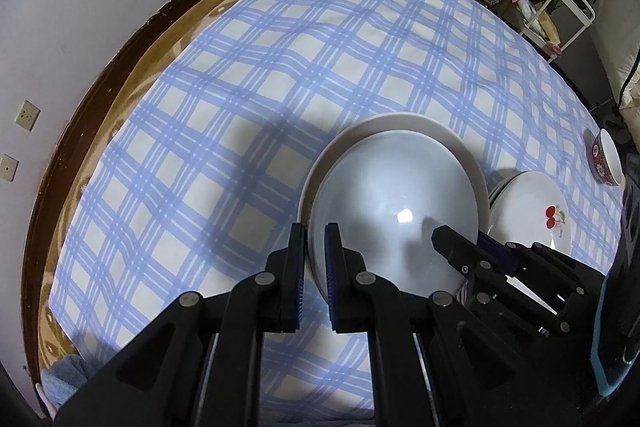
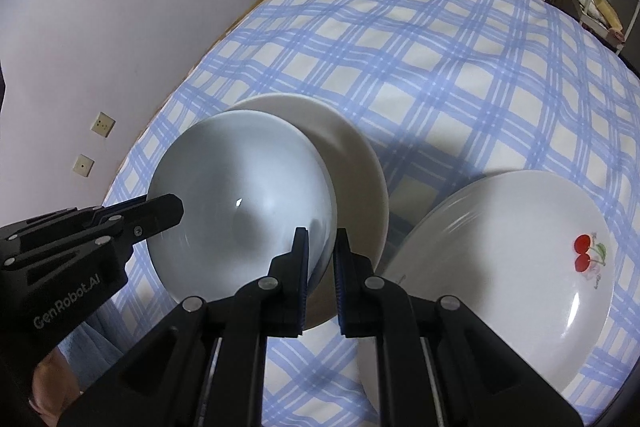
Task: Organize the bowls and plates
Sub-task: 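Lower the held white bowl into the first white bowl with both grippers, then open both grippers and release the nested white bowl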
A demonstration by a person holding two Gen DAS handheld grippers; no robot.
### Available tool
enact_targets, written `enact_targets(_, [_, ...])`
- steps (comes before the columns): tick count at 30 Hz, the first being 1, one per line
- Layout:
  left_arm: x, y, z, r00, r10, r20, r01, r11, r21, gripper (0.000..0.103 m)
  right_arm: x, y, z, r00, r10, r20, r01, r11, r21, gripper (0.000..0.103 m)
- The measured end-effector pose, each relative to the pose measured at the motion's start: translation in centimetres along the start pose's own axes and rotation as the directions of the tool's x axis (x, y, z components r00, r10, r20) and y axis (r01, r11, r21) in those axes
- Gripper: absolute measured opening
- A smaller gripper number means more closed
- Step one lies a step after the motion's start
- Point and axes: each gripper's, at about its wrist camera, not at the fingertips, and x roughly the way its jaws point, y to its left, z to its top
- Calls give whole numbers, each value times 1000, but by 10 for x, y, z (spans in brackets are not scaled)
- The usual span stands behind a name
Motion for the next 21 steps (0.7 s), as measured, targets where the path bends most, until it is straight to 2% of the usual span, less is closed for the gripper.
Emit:
enact_targets(4, [1,3,0,1000,4,-6,-4,1000,-12,8,0,1,1,1000,4,-5,-4,1000,-7,13])
enact_targets(9, [3,5,-1,1000,-6,-15,5,1000,-29,9,-5,2,3,999,-37,12,37,999,-35,16])
enact_targets(15, [3,7,-1,1000,11,-18,-12,999,-43,10,-8,-8,3,1000,-16,12,16,1000,-21,17])
enact_targets(21, [-4,-1,-4,999,45,6,-45,999,-7,12,-14,-14,2,999,20,28,-21,1000,18,17])
